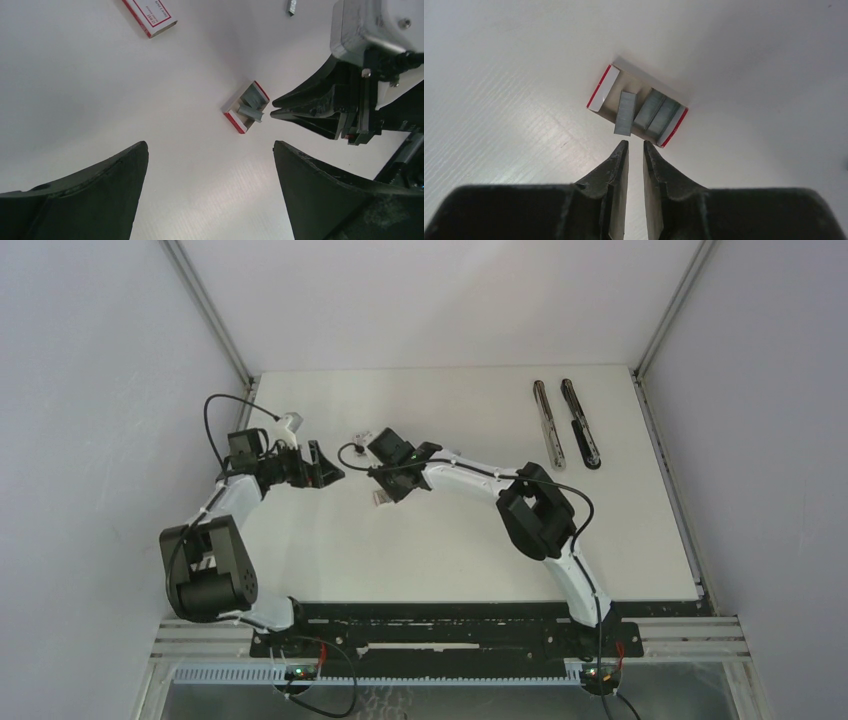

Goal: Unload the staples from the stapler
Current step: Place the staple in the staple box.

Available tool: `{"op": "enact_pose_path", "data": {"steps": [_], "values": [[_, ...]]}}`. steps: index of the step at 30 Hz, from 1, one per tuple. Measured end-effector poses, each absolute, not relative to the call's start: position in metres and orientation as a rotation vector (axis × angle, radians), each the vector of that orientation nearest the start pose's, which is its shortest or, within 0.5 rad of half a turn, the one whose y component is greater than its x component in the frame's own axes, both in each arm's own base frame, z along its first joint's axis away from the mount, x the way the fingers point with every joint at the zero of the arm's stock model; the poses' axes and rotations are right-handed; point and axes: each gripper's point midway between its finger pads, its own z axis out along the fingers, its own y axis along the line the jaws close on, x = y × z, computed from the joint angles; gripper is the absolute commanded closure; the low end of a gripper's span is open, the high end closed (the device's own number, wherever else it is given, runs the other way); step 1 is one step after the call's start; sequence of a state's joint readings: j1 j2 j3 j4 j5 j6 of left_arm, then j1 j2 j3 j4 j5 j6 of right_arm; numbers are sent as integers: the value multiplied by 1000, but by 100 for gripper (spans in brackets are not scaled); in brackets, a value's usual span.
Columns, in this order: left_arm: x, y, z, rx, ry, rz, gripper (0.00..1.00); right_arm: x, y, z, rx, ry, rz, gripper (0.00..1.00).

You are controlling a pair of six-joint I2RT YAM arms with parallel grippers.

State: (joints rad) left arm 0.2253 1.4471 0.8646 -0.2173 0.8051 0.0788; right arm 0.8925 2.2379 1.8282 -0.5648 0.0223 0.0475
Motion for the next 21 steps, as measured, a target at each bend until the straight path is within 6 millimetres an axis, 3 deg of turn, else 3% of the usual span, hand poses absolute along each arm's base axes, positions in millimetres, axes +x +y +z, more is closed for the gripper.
{"op": "enact_pose_path", "data": {"steps": [12,21], "values": [[365,-75,73,94,2246,-1066,0,321,411,25,-1012,2473,529,85],[392,-112,76,119,2258,-1152,0,323,412,31,-963,2499,658,87]]}}
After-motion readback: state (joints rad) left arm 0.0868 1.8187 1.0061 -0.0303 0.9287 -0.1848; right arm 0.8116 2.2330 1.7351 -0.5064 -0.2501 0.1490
